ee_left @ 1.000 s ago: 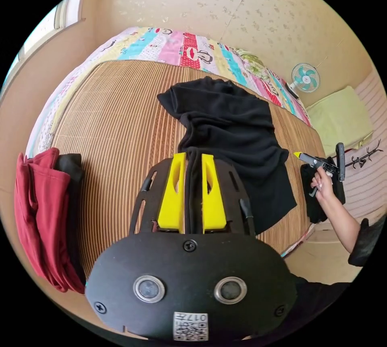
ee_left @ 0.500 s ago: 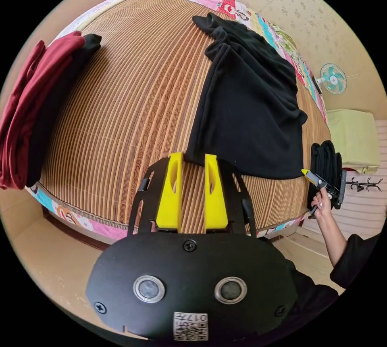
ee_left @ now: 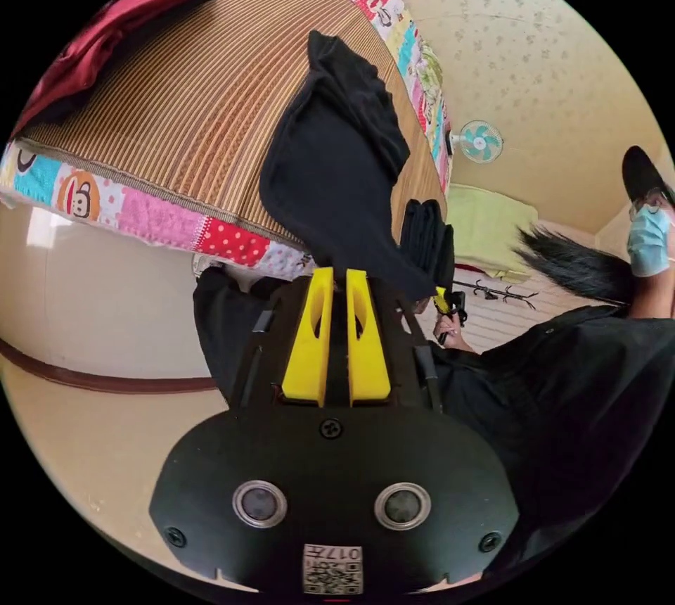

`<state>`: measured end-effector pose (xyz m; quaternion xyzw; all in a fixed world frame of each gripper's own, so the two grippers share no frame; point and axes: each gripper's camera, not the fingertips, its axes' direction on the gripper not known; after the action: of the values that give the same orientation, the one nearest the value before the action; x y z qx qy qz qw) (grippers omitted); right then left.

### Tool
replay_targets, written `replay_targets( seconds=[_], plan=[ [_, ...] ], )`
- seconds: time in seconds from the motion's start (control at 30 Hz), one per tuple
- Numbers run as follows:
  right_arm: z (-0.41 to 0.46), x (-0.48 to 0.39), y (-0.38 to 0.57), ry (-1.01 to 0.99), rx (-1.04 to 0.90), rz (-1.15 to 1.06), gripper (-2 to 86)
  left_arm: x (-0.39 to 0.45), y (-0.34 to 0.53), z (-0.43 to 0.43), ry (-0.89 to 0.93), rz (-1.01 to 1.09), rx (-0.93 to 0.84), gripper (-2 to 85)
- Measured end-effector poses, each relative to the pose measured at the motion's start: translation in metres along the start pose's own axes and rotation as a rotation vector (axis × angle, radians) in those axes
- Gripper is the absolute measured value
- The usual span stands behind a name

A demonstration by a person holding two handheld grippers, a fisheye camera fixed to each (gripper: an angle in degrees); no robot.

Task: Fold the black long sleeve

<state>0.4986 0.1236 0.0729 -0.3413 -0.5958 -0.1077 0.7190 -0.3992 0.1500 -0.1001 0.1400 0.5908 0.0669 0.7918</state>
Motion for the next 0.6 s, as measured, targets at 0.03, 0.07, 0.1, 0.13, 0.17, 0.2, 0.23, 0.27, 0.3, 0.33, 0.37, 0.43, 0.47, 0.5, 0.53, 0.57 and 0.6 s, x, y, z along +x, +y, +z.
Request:
replay_targets(
  seconds=[0.03, 0.07, 0.1, 0.13, 0.17, 0.2, 0.23, 0.27, 0.3, 0.33, 0.37, 0.43, 0.47, 0.5, 0.53, 0.57, 0.6],
  plan=[
    [-0.004, -0.007, -0.019, -0.058, 0.071, -0.047, 2.9, 0.002, -0.013, -0.011, 0.1, 0.019, 0.083, 4.1],
    [-0.004, -0.009, -0.031, -0.081, 0.102, -0.059, 2.9, 0.003, -0.022, -0.015, 0.138, 0.033, 0.123, 4.1],
    [0.001, -0.012, -0.062, -0.13, 0.143, -0.093, 2.9, 0.006, -0.045, -0.021, 0.207, 0.075, 0.2, 4.1],
    [0.009, -0.014, -0.096, -0.174, 0.17, -0.132, 3.0, 0.01, -0.075, -0.022, 0.257, 0.127, 0.255, 4.1],
    [0.015, -0.016, -0.114, -0.192, 0.181, -0.148, 3.0, 0.011, -0.091, -0.022, 0.273, 0.147, 0.279, 4.1],
    [0.027, -0.019, -0.154, -0.21, 0.198, -0.169, 3.0, 0.013, -0.125, -0.02, 0.281, 0.17, 0.32, 4.1],
    [0.043, -0.022, -0.195, -0.182, 0.207, -0.178, 3.1, 0.015, -0.163, -0.015, 0.264, 0.198, 0.353, 4.1],
    [0.051, -0.023, -0.217, -0.147, 0.209, -0.176, 3.2, 0.016, -0.182, -0.012, 0.241, 0.216, 0.366, 4.2],
    [0.068, -0.024, -0.256, -0.062, 0.224, -0.147, 3.4, 0.016, -0.22, -0.004, 0.161, 0.238, 0.393, 4.4],
    [0.085, -0.027, -0.29, 0.001, 0.235, -0.144, 3.7, 0.018, -0.253, 0.006, 0.051, 0.25, 0.418, 4.8],
    [0.094, -0.029, -0.304, 0.033, 0.238, -0.146, 3.8, 0.018, -0.269, 0.012, 0.004, 0.252, 0.421, 5.0],
    [0.129, -0.047, -0.34, 0.253, 0.235, -0.154, 4.9, 0.015, -0.314, 0.032, -0.017, 0.219, 0.418, 6.9],
    [0.137, -0.054, -0.343, 0.312, 0.236, -0.163, 5.3, 0.015, -0.318, 0.034, -0.008, 0.225, 0.423, 7.2],
    [0.153, -0.069, -0.341, 0.415, 0.238, -0.196, 6.2, 0.014, -0.318, 0.038, -0.017, 0.208, 0.438, 8.0],
    [0.17, -0.082, -0.333, 0.521, 0.228, -0.227, 7.2, 0.011, -0.308, 0.042, -0.059, 0.164, 0.451, 9.6],
    [0.18, -0.088, -0.327, 0.572, 0.221, -0.244, 7.4, 0.009, -0.301, 0.045, -0.09, 0.144, 0.452, 10.3],
    [0.201, -0.098, -0.312, 0.656, 0.206, -0.29, 7.8, 0.004, -0.282, 0.052, -0.171, 0.104, 0.448, 10.8]
  ],
)
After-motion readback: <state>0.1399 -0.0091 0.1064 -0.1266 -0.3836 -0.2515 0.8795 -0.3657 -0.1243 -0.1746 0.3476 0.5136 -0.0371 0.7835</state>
